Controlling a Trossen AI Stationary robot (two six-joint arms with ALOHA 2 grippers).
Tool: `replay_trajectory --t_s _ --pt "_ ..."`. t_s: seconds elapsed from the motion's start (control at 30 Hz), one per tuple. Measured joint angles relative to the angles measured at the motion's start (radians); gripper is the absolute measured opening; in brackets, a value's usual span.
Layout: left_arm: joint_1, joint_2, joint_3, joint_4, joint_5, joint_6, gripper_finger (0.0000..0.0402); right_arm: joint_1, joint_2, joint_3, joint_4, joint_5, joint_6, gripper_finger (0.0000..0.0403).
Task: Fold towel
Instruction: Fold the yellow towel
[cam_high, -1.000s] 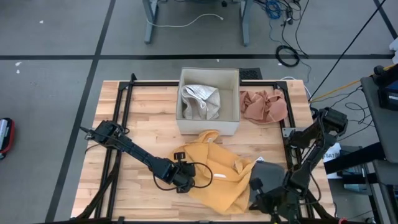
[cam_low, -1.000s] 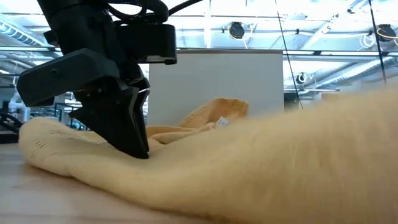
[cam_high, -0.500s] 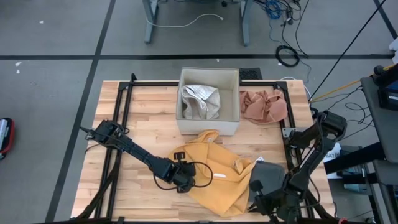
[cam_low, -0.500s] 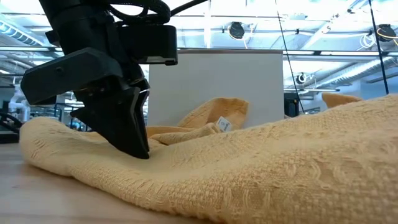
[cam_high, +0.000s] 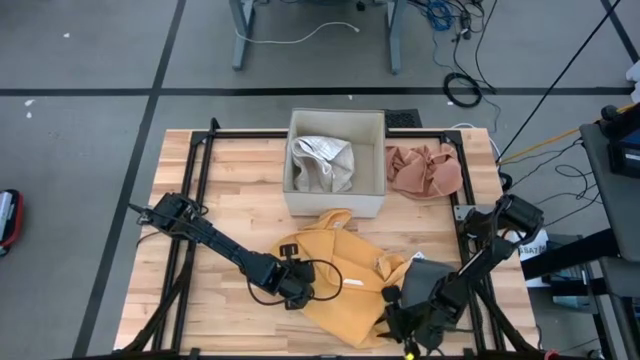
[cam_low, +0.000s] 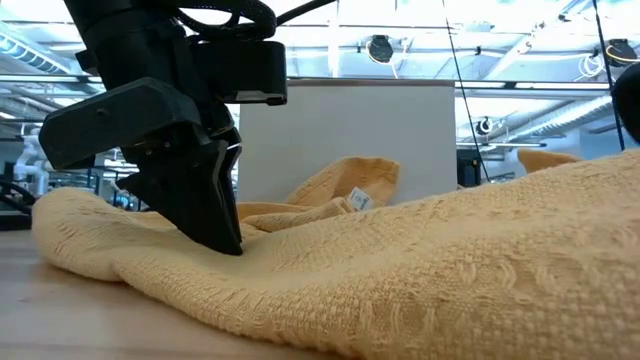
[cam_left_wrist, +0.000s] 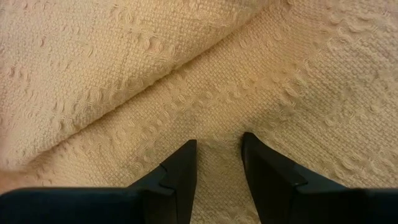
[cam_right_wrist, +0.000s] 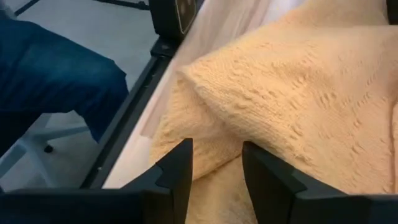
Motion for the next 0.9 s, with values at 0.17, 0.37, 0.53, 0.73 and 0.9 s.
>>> replay_trajectory --t_s 0.17,0.37,0.53,0.73,0.9 --pt "0.000 0.000 0.000 0.001 -0.001 -0.003 0.0137 -0.025 0.032 0.000 0.029 -0.043 -0.002 0.0116" --pt "0.000 0.000 0.000 0.001 -0.001 -0.003 0.0137 -0.031 0.038 0.000 0.052 -0.052 -0.011 0.0105" --pt "0.000 0.000 0.000 0.002 -0.001 -0.004 0.0137 -0.031 0.038 0.000 0.068 -0.055 -0.012 0.0102" --pt "0.000 0.000 0.000 0.004 -0.001 -0.004 0.0137 -0.034 0.038 0.000 0.067 -0.058 -0.012 0.0102" --pt "0.000 0.000 0.000 0.005 -0.001 -0.004 0.0137 -0.048 0.047 0.000 0.074 -0.079 -0.013 0.0102"
